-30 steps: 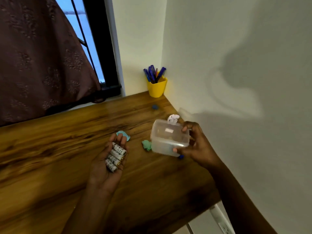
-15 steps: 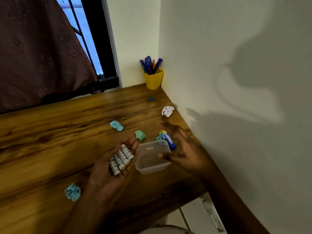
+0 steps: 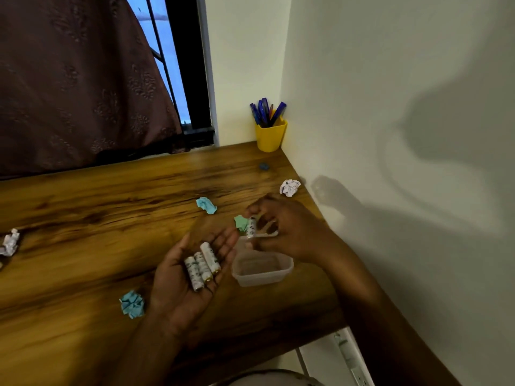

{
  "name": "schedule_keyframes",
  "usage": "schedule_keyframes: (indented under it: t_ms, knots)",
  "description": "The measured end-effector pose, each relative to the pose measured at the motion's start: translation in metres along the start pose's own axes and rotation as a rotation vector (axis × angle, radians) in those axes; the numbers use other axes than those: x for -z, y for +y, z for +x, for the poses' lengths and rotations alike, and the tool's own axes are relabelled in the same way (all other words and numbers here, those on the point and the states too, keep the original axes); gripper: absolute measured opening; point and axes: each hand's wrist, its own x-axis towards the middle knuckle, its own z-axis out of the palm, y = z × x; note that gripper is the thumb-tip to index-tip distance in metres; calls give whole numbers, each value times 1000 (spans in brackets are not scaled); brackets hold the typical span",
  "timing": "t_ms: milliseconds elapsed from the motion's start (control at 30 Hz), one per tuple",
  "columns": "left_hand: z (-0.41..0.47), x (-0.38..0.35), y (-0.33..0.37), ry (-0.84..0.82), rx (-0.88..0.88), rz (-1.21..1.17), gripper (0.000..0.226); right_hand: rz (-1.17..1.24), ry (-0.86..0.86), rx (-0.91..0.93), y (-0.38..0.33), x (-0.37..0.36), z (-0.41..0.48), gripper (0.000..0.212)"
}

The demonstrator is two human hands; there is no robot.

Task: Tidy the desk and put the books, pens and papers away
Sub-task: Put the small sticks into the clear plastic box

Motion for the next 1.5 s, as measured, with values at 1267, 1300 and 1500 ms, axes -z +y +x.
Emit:
schedule_keyframes:
  t_ms: [1267,1300,1500]
  knots:
    - [7,32,-22,-170,-299,81,73,-119,-99,-180,-54,-4,12,26]
    - [7,34,-19,-175,-366,103,74,-160,-87,-227,-46,5,14,28]
    - [15,61,-9,-318,-344,52,76,-374,-418,-405,0,-29,39,38]
